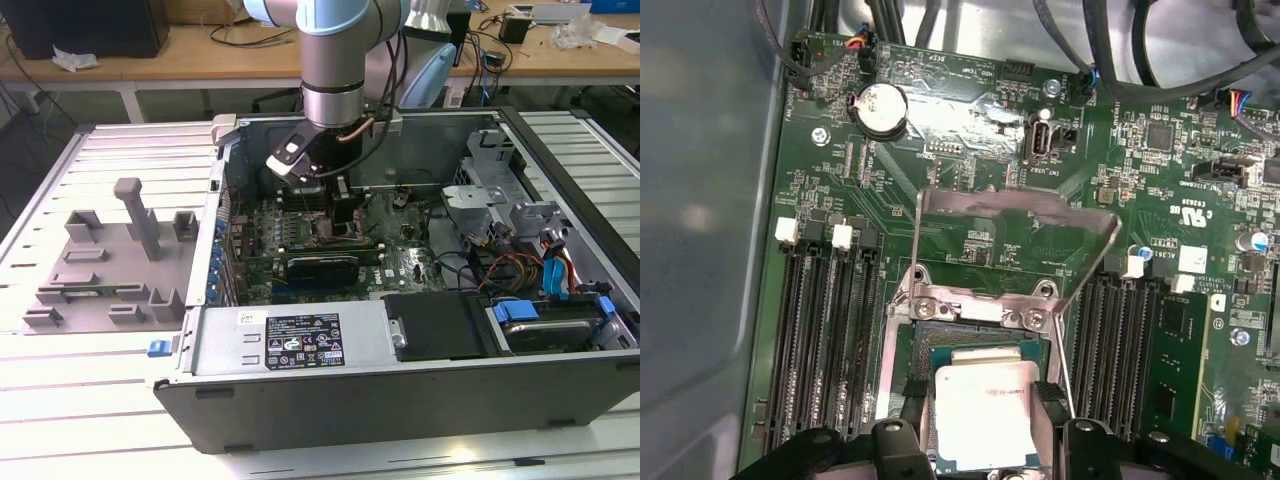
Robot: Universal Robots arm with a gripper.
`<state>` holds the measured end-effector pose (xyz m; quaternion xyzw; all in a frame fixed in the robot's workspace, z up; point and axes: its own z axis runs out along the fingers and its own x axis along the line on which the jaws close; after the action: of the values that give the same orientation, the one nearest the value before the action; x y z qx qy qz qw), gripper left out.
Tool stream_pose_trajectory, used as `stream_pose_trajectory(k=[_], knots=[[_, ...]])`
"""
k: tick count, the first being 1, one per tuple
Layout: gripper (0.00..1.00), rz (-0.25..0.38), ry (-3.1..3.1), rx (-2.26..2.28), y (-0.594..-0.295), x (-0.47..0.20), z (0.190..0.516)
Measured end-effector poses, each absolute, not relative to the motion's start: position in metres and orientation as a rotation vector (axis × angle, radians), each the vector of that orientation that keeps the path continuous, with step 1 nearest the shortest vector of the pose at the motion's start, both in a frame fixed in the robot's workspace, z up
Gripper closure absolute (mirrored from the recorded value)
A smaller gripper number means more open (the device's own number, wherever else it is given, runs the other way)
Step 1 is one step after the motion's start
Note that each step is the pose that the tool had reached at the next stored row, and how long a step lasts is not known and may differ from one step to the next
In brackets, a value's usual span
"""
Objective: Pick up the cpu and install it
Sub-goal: 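Place the cpu into insertion slot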
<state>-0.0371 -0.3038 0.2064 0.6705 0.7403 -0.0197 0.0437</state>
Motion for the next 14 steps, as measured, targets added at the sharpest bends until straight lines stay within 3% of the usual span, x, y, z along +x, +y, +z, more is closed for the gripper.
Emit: stream_pose_trajectory(k=[14], knots=[[0.47, -0.067, 2.360, 1.921, -0.3058, -0.0380, 0.2049]])
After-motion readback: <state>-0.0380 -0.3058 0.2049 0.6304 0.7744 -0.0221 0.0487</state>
